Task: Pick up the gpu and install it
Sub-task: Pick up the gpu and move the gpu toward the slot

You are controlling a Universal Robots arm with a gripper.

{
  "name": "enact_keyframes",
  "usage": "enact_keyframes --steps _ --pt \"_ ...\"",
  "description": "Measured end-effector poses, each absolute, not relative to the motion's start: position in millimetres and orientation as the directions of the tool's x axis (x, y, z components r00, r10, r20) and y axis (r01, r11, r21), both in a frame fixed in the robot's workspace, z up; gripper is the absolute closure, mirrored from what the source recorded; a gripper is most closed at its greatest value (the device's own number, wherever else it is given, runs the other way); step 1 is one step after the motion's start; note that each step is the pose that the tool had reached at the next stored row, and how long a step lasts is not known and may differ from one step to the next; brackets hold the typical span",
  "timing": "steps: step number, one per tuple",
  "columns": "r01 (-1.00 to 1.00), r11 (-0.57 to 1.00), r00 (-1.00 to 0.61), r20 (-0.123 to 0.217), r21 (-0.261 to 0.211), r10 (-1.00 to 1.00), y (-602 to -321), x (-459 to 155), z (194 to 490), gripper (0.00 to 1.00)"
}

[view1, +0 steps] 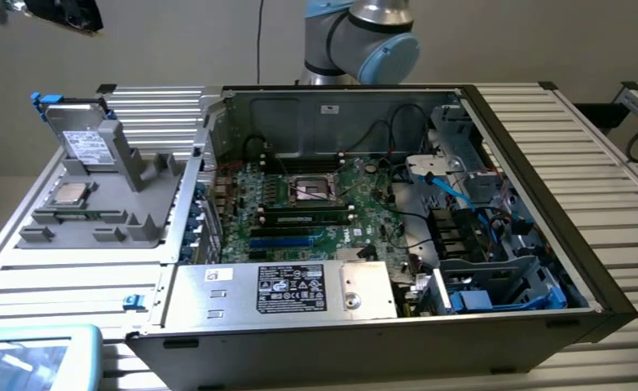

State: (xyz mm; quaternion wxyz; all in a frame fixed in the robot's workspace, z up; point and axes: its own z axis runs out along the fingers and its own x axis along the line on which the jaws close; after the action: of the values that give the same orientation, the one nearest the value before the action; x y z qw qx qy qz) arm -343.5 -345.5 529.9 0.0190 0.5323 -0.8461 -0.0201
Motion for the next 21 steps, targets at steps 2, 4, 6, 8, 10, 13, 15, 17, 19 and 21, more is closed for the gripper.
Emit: enact_keyframes --steps 2,4,6,8,10,13,15,17,19,21 --pt "-0.915 0.4 -0.4 0.011 0.054 -0.916 -345.4 -343.5 530.1 0.73" --pt "-0.929 0.367 -0.367 0.011 0.054 -0.93 -345.4 -343.5 530.3 0.73" --pt "-0.942 0.332 -0.332 0.011 0.054 -0.943 -345.4 -343.5 530.5 0.73" --pt "-0.953 0.298 -0.298 0.011 0.054 -0.954 -345.4 -343.5 530.7 0.73" --pt "-0.963 0.264 -0.264 0.011 0.054 -0.964 -345.4 -343.5 530.6 0.73" --pt "-0.976 0.21 -0.21 0.011 0.054 -0.978 -345.5 -343.5 530.7 0.73" --pt "-0.983 0.174 -0.174 0.011 0.054 -0.985 -345.4 -343.5 530.7 0.73" --pt "-0.989 0.139 -0.138 0.011 0.054 -0.99 -345.4 -343.5 530.7 0.73" --pt "-0.993 0.103 -0.103 0.011 0.054 -0.995 -345.4 -343.5 530.7 0.73" --pt "-0.996 0.066 -0.066 0.011 0.054 -0.998 -345.4 -343.5 530.7 0.73"
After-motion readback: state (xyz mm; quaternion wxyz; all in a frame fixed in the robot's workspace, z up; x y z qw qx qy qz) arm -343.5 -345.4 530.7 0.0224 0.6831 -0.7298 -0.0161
